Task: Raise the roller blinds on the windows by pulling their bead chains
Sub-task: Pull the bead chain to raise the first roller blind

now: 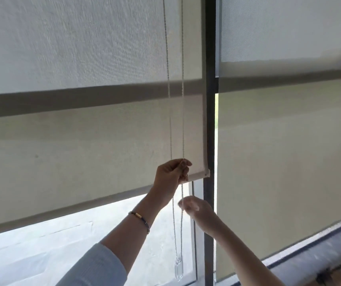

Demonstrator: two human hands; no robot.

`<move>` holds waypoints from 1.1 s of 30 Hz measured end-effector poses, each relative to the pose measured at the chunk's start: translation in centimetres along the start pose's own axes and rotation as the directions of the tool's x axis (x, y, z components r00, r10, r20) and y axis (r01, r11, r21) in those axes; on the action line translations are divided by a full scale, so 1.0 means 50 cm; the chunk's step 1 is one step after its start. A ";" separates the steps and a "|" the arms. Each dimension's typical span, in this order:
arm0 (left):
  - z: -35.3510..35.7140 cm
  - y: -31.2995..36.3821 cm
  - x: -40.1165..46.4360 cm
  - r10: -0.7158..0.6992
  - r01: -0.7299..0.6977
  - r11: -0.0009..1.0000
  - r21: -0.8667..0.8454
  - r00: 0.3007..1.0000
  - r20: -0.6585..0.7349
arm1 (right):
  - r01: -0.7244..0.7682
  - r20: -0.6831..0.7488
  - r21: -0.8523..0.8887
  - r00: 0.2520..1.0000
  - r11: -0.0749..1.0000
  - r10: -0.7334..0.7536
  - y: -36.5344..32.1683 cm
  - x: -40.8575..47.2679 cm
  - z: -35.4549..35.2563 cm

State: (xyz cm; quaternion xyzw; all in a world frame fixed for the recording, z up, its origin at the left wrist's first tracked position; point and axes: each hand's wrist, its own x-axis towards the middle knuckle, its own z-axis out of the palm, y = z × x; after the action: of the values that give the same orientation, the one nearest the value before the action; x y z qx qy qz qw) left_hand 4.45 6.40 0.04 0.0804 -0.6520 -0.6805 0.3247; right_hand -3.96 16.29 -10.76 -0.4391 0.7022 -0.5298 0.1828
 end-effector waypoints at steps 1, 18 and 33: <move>-0.005 0.000 0.002 0.003 -0.003 1.000 -0.006 1.000 -0.009 | 0.012 -0.010 0.008 1.000 1.000 -0.012 -0.032 0.008 -0.022; -0.011 -0.005 0.003 -0.026 0.025 0.998 0.052 1.000 0.016 | 0.438 -0.274 0.507 0.899 0.742 -0.343 -0.640 0.190 -0.235; -0.026 -0.144 -0.070 -0.315 0.279 0.914 0.296 0.946 0.082 | 0.411 -0.318 0.411 0.901 0.813 -0.295 -0.393 0.127 -0.137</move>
State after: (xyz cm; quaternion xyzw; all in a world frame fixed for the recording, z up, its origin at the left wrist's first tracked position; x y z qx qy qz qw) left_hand 5.43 6.82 -8.01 0.1801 -0.7411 -0.6265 0.1605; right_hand -4.06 14.10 10.88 -0.4379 0.4753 -0.7571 0.0951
